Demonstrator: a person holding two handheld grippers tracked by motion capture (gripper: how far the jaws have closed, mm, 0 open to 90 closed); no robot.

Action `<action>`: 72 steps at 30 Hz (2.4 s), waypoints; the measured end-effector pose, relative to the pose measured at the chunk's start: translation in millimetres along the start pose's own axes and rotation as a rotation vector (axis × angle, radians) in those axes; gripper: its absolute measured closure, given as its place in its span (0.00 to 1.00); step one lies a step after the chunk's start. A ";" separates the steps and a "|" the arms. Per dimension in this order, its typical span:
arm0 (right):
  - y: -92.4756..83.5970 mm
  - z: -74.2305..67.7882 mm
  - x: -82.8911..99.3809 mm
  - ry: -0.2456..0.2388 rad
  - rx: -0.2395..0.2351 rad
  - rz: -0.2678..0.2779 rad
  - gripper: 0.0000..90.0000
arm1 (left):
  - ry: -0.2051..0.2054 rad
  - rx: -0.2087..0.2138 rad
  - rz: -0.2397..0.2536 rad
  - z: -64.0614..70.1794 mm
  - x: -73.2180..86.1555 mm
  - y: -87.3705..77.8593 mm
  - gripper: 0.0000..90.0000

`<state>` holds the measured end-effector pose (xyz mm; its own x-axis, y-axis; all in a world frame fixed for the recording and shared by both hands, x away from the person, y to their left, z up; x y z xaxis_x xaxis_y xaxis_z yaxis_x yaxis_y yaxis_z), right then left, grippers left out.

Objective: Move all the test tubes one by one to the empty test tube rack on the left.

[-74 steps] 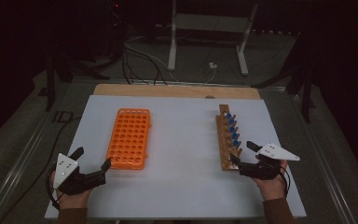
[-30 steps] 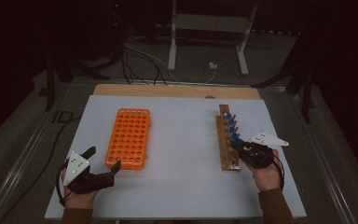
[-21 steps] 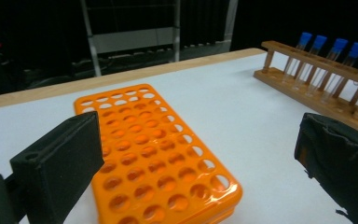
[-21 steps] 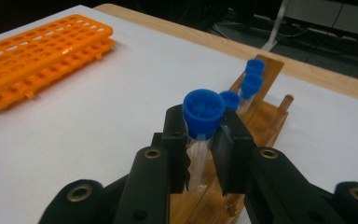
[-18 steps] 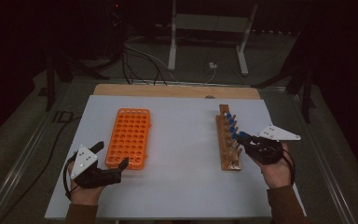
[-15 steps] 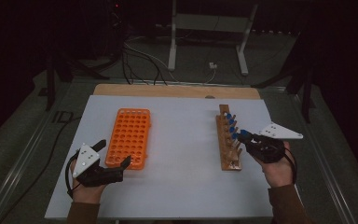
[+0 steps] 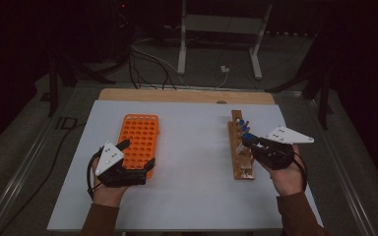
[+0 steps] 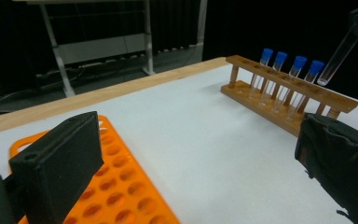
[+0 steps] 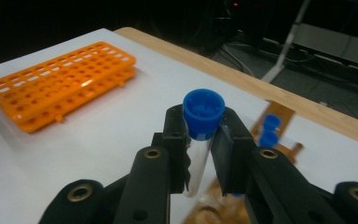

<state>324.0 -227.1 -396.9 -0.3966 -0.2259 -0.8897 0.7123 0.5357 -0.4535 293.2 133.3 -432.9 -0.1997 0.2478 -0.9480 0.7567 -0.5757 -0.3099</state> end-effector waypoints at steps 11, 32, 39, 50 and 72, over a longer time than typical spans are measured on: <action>23.3 -29.9 -8.1 -0.014 -0.098 -0.007 0.85 | 0.012 0.067 0.000 18.2 -5.7 30.3 0.02; 55.6 -76.0 -9.4 0.003 -0.237 -0.044 0.85 | 0.067 0.216 -0.067 65.3 -16.7 79.6 0.17; 60.7 -86.4 -10.8 -0.003 -0.262 -0.053 0.85 | 0.098 0.246 -0.059 77.3 -19.0 85.4 0.36; 63.1 -90.6 -9.2 0.011 -0.291 -0.067 0.85 | 0.145 0.277 -0.062 85.5 -19.8 87.4 0.73; 49.8 -70.5 -11.8 0.037 -0.269 0.003 0.16 | 0.094 0.233 -0.057 66.7 -19.8 83.4 0.86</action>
<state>323.3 -140.4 -405.4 -0.4192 -0.1965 -0.8864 0.5362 0.7342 -0.4164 318.7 28.4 -444.9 -0.1713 0.3504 -0.9208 0.5795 -0.7200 -0.3818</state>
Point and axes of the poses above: each handheld gripper's, and its own axes: y roughly forward along the jaws, x roughly out of its underside, z roughly to its right, the point moved 5 cm from there along y, roughly forward along the jaws, and after that the axes turned 6 degrees about y, right-handed, at the moved point
